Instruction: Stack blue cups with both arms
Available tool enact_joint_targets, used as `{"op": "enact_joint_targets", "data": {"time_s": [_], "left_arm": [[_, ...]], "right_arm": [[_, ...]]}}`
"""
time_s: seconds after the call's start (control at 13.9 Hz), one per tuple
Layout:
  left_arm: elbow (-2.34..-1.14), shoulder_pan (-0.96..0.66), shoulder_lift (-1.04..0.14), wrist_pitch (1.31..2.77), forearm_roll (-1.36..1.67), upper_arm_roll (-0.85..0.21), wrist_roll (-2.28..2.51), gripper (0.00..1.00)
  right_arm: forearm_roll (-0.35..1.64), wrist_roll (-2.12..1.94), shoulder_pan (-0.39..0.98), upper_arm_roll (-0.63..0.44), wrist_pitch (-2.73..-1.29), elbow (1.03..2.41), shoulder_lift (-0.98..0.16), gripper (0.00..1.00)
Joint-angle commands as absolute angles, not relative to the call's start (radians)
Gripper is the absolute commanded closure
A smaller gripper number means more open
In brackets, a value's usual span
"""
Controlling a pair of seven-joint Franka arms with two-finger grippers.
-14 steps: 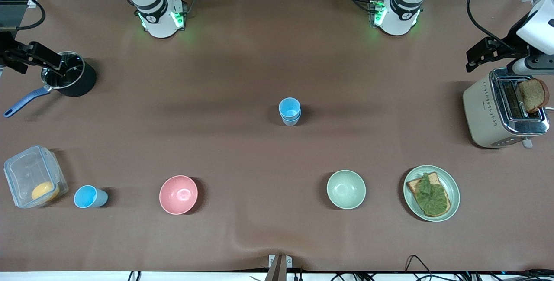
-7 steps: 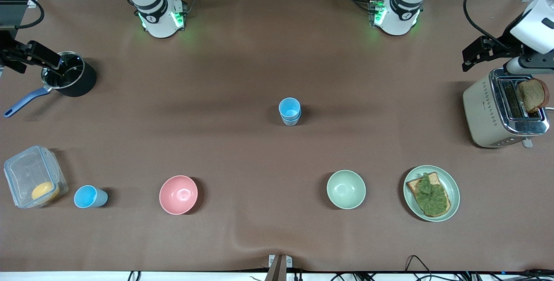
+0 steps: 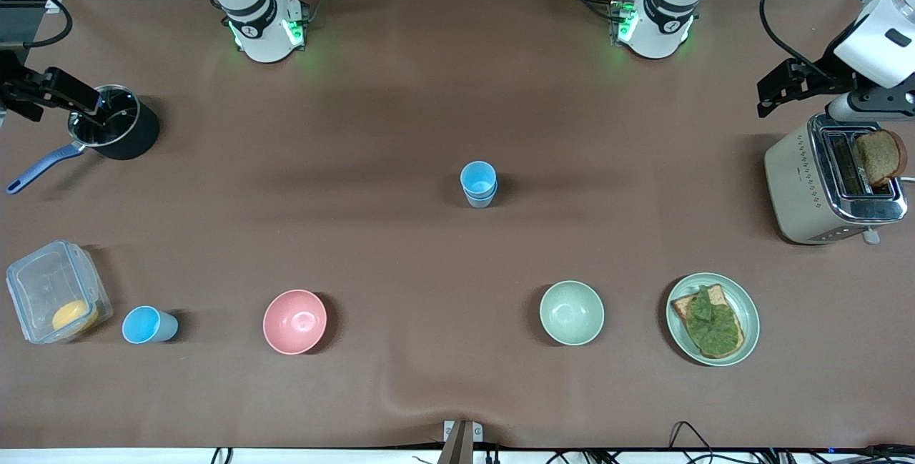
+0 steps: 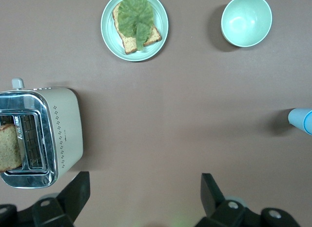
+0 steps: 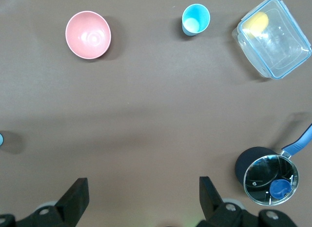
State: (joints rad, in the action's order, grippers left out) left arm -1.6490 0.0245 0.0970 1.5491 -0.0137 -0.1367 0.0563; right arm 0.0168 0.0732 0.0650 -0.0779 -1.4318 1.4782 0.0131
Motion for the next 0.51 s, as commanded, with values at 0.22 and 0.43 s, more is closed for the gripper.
{"op": "enact_joint_targets", "data": {"time_s": [0.22, 0.43], "left_arm": [[-1.634, 0.029, 0.101, 1.528, -0.020, -0.143, 0.072, 0.00], [-1.634, 0.031, 0.101, 1.523, -0.020, -0.141, 0.072, 0.00]], "right_arm": [[0.028, 0.089, 0.061, -0.083, -1.420, 1.471, 0.021, 0.00], [0.026, 0.089, 0.066, -0.081, -1.430, 1.454, 0.014, 0.00]]}}
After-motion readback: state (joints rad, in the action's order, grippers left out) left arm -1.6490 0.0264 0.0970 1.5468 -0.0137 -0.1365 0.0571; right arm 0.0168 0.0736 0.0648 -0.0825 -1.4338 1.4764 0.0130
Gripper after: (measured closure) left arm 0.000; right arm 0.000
